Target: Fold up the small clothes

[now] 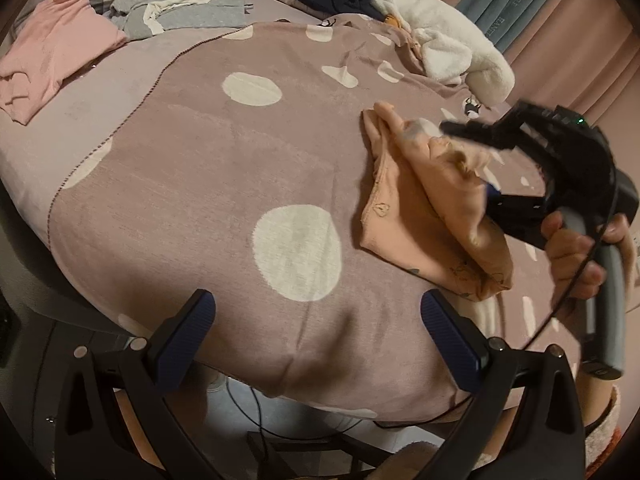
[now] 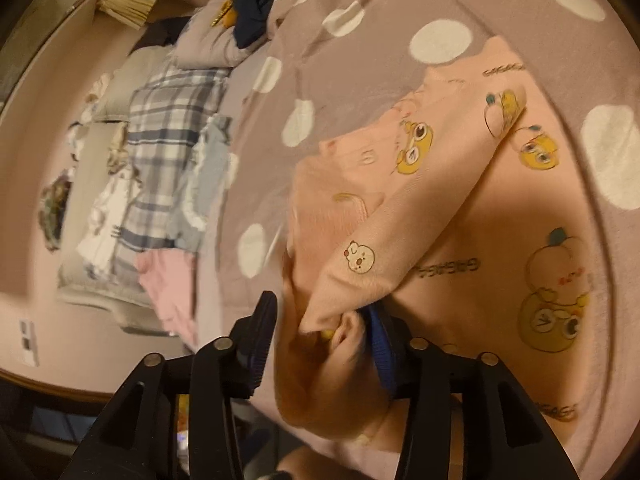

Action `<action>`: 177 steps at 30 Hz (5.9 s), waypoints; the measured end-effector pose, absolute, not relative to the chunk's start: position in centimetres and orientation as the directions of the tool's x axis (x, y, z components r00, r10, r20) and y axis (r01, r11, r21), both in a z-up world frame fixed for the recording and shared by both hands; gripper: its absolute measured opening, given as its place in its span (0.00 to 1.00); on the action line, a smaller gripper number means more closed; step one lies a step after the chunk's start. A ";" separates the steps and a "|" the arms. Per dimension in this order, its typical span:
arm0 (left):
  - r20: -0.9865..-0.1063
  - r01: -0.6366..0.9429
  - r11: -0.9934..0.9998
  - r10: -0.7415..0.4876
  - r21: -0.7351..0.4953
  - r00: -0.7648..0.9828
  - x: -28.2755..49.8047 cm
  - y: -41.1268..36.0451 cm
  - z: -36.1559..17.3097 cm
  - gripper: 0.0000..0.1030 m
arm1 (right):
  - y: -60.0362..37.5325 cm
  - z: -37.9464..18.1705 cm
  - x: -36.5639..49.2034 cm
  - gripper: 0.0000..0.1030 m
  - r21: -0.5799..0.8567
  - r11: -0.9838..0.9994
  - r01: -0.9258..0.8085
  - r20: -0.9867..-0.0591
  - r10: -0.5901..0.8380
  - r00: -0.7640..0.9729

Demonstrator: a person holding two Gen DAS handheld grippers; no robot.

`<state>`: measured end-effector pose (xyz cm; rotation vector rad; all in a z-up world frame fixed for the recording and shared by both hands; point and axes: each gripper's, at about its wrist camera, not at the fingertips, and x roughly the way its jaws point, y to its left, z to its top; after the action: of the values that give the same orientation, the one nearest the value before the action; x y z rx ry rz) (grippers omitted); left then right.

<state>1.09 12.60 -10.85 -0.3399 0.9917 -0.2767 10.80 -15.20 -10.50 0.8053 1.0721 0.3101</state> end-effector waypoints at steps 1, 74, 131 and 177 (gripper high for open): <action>-0.768 0.069 0.913 -0.377 -0.402 0.518 1.1 12.7 -10.9 1.00 | -15.1 -10.6 10.8 0.48 0.745 0.653 0.138 -0.631 0.622 0.464; -0.737 0.229 0.910 -0.414 -0.345 0.534 -0.3 7.7 -8.9 1.00 | -20.6 -10.9 1.0 0.97 0.702 0.697 0.145 -0.644 0.534 0.548; -0.528 0.191 0.546 -0.838 -0.816 0.139 15.1 4.4 -12.9 1.00 | -25.5 -14.2 10.5 0.98 0.796 0.591 0.130 -0.570 0.659 0.491; -0.653 0.494 0.692 -0.701 -0.526 0.286 9.8 -6.7 -1.7 0.31 | -24.4 -2.3 7.9 0.28 0.481 0.877 -0.011 -0.651 0.365 0.666</action>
<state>9.77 -6.71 -1.73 -0.2395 0.9973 -0.8087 7.89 -24.38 -2.31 0.4665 0.8209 0.2210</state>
